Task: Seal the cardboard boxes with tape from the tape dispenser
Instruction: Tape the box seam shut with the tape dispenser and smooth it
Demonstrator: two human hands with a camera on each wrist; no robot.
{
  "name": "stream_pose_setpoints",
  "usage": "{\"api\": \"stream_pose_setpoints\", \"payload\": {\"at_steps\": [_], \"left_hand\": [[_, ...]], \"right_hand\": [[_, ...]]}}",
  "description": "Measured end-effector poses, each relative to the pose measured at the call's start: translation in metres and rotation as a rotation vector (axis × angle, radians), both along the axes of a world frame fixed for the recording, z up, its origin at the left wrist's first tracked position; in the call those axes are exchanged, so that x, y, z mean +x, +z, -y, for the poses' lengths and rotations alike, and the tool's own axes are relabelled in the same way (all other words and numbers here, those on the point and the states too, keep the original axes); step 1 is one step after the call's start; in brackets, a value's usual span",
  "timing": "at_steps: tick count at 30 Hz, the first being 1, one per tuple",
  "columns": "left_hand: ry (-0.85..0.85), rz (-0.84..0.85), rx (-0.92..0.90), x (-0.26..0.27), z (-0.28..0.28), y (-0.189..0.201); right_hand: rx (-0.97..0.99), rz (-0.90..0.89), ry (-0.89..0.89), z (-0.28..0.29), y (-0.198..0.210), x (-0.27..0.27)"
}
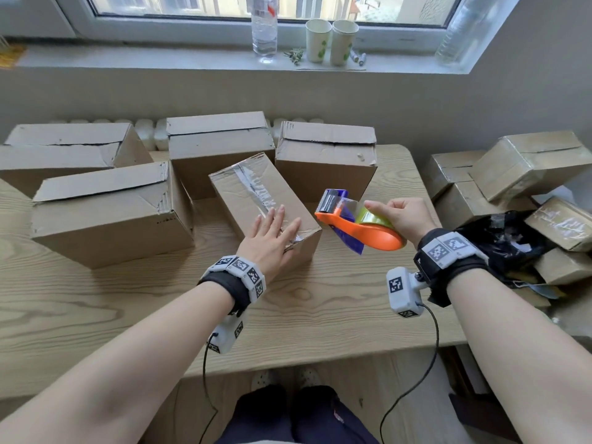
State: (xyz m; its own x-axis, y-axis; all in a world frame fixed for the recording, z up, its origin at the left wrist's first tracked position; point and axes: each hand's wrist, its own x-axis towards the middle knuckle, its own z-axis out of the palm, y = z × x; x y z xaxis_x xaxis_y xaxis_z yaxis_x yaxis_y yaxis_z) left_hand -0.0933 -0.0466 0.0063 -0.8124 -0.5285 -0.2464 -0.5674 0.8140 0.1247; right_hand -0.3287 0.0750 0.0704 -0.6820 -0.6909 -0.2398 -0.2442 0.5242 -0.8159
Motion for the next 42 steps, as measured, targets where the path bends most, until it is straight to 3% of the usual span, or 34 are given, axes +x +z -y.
{"api": "stream_pose_setpoints", "payload": {"at_steps": [5, 10, 17, 25, 30, 34, 38, 42], "left_hand": [[0.115, -0.15, 0.219, -0.002, 0.003, 0.024], [0.116, -0.445, 0.213, -0.02, 0.001, 0.067], [0.063, -0.188, 0.11, -0.045, -0.015, 0.097], [0.208, -0.428, 0.217, -0.047, -0.037, 0.119], [0.25, -0.27, 0.207, -0.045, -0.038, 0.13], [0.327, -0.343, 0.385, -0.034, -0.033, 0.132], [0.439, -0.528, 0.567, -0.023, -0.03, 0.132], [0.493, -0.571, 0.584, -0.02, -0.029, 0.131]], "right_hand": [[0.033, -0.018, 0.107, 0.003, 0.008, -0.007], [0.05, -0.102, 0.306, 0.016, 0.027, -0.014], [0.054, -0.235, 0.575, 0.028, 0.053, -0.015], [0.073, -0.349, 0.704, 0.03, 0.063, -0.009], [0.143, -0.477, 0.731, 0.039, 0.065, -0.009], [0.219, -0.388, 0.755, 0.039, 0.078, -0.011], [0.244, -0.322, 0.742, 0.037, 0.082, -0.012], [0.229, -0.28, 0.697, 0.031, 0.085, -0.004]]}}
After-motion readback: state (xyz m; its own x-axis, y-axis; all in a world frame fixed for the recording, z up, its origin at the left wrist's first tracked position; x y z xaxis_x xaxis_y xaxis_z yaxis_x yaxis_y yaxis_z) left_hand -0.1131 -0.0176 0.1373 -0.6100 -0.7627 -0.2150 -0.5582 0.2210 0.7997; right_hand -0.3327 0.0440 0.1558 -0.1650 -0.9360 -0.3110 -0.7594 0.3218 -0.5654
